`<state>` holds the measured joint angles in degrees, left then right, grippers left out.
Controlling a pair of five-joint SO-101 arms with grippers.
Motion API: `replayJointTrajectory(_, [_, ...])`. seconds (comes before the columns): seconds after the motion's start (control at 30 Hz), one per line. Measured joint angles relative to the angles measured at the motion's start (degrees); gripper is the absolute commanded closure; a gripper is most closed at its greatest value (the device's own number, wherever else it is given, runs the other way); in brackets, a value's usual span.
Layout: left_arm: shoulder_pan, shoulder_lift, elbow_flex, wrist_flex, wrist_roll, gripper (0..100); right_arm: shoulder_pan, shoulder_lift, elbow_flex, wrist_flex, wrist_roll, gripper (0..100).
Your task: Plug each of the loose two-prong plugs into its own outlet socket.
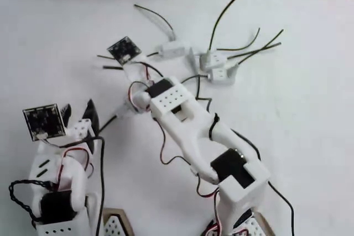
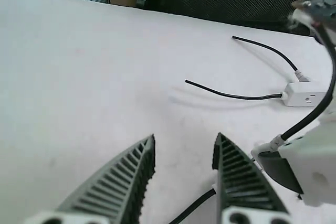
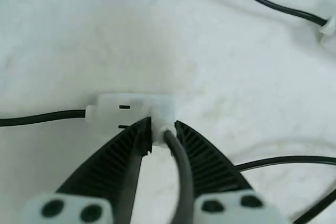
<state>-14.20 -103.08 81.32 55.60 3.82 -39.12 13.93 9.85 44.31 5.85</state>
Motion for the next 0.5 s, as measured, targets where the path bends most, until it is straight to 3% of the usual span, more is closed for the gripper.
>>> replayJointTrajectory(0.5, [0.0, 0.0, 0.0, 0.0, 0.0, 81, 0.0, 3.6, -1.05, -0.44, 0.0, 98.1])
